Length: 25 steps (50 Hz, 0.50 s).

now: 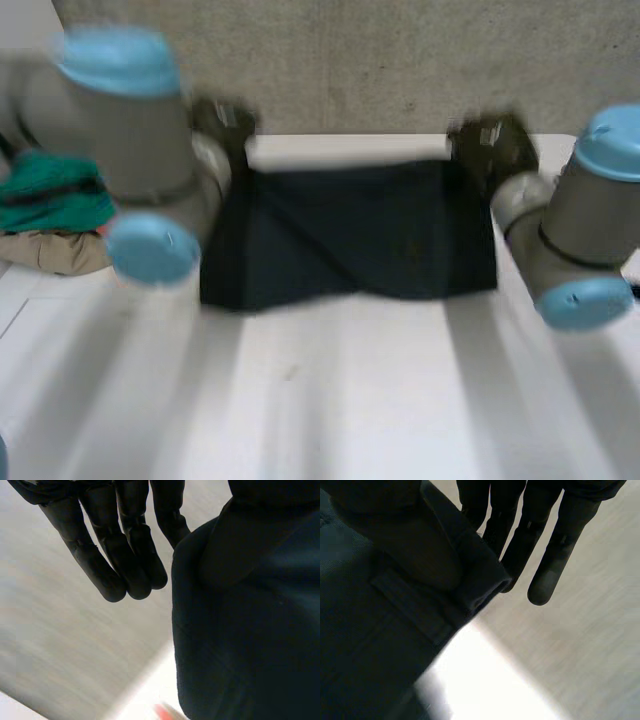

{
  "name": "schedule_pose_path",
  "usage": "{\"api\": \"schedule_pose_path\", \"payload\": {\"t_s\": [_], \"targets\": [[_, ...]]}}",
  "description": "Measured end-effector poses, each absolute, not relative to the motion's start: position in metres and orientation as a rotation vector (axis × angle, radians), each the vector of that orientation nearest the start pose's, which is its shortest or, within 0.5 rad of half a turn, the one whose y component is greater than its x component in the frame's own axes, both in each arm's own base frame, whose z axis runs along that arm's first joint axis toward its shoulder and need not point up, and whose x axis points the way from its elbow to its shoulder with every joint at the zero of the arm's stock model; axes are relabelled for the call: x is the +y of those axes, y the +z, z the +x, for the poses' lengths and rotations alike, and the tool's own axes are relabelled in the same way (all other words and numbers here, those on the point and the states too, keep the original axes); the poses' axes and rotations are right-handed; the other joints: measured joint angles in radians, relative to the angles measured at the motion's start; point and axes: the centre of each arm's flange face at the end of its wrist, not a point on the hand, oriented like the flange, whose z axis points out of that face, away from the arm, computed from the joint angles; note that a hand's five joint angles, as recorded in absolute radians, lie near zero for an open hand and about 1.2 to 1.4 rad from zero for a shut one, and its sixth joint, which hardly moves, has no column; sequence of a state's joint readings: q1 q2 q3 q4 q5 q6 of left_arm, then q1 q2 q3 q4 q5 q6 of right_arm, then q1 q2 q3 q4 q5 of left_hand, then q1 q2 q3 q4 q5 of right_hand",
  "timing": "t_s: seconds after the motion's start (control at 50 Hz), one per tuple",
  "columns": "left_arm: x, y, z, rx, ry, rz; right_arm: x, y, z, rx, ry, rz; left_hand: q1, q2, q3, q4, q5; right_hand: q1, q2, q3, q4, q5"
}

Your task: Fold the laundry.

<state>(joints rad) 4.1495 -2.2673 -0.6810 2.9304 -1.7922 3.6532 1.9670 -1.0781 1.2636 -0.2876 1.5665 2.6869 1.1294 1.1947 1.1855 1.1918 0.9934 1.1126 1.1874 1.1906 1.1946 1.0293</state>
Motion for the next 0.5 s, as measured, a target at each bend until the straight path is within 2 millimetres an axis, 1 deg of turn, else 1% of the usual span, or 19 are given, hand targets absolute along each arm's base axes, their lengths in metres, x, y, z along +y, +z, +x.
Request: {"api": "schedule_pose_path", "payload": {"t_s": [0.02,0.04,0.06,0.08,0.1,0.12,0.14,0.2,0.22,0.28,0.32,0.38,0.44,0.48,0.5], "targets": [[-0.329,0.312,-0.334,1.902,-2.197,0.836,-0.348,0.265,0.287,1.852,-2.450,-0.838,0.000,0.000,0.000,0.000,0.000,0.000,0.000,0.000,0.001,0.000],[-0.336,0.347,-0.331,1.781,-2.344,0.725,-0.358,0.290,0.289,1.678,-2.606,-0.747,0.000,0.000,0.000,0.000,0.000,0.000,0.000,0.000,0.001,0.000],[-0.337,0.364,-0.328,1.717,-2.412,0.669,-0.362,0.301,0.289,1.596,-2.671,-0.704,0.000,0.000,0.000,0.000,0.000,0.000,0.000,0.000,0.001,0.000],[-0.338,0.387,-0.324,1.626,-2.501,0.594,-0.366,0.320,0.290,1.465,-2.767,-0.636,0.000,0.000,0.000,0.000,0.000,0.000,0.000,0.000,0.001,0.000],[-0.338,0.406,-0.321,1.542,-2.574,0.530,-0.369,0.337,0.289,1.349,-2.843,-0.576,0.000,0.000,0.000,0.000,0.000,0.000,0.000,0.000,0.001,0.000],[-0.336,0.419,-0.318,1.485,-2.620,0.489,-0.370,0.348,0.289,1.272,-2.888,-0.537,0.000,0.000,0.000,0.000,0.000,0.000,0.000,0.001,0.001,0.000],[-0.333,0.441,-0.313,1.383,-2.695,0.420,-0.371,0.366,0.289,1.157,-2.949,-0.480,0.000,0.000,0.000,0.000,0.000,0.000,0.000,0.001,0.001,0.000],[-0.324,0.471,-0.306,1.233,-2.791,0.338,-0.372,0.397,0.290,0.968,-3.024,-0.400,0.000,0.000,0.000,0.000,0.000,0.000,0.000,0.001,0.001,0.000],[-0.323,0.474,-0.305,1.215,-2.802,0.333,-0.372,0.402,0.291,0.944,-3.028,-0.399,0.000,0.000,0.000,0.000,0.000,0.000,0.000,0.000,0.001,0.000],[-0.322,0.472,-0.304,1.223,-2.796,0.347,-0.373,0.406,0.297,0.948,-3.007,-0.436,0.000,0.000,0.000,0.000,0.000,0.000,0.000,0.001,0.001,0.000],[-0.325,0.458,-0.303,1.288,-2.753,0.384,-0.374,0.402,0.302,1.001,-2.965,-0.495,0.004,0.000,0.000,0.000,0.004,0.000,0.000,0.001,0.001,0.000],[-0.332,0.431,-0.302,1.407,-2.669,0.433,-0.375,0.389,0.306,1.096,-2.894,-0.573,0.004,0.000,0.000,0.000,0.009,0.000,0.000,0.001,0.001,0.000],[-0.339,0.384,-0.300,1.594,-2.525,0.497,-0.378,0.359,0.311,1.257,-2.775,-0.671,0.004,0.000,0.001,0.000,0.010,0.000,0.000,0.001,0.001,0.000],[-0.340,0.357,-0.300,1.691,-2.445,0.534,-0.379,0.337,0.312,1.356,-2.704,-0.720,0.004,0.001,0.001,0.000,0.010,0.000,0.000,0.001,0.001,0.000],[-0.340,0.339,-0.300,1.750,-2.393,0.559,-0.379,0.321,0.312,1.421,-2.656,-0.752,0.004,0.001,0.001,0.000,0.010,0.000,0.000,0.001,0.001,0.000]]}}
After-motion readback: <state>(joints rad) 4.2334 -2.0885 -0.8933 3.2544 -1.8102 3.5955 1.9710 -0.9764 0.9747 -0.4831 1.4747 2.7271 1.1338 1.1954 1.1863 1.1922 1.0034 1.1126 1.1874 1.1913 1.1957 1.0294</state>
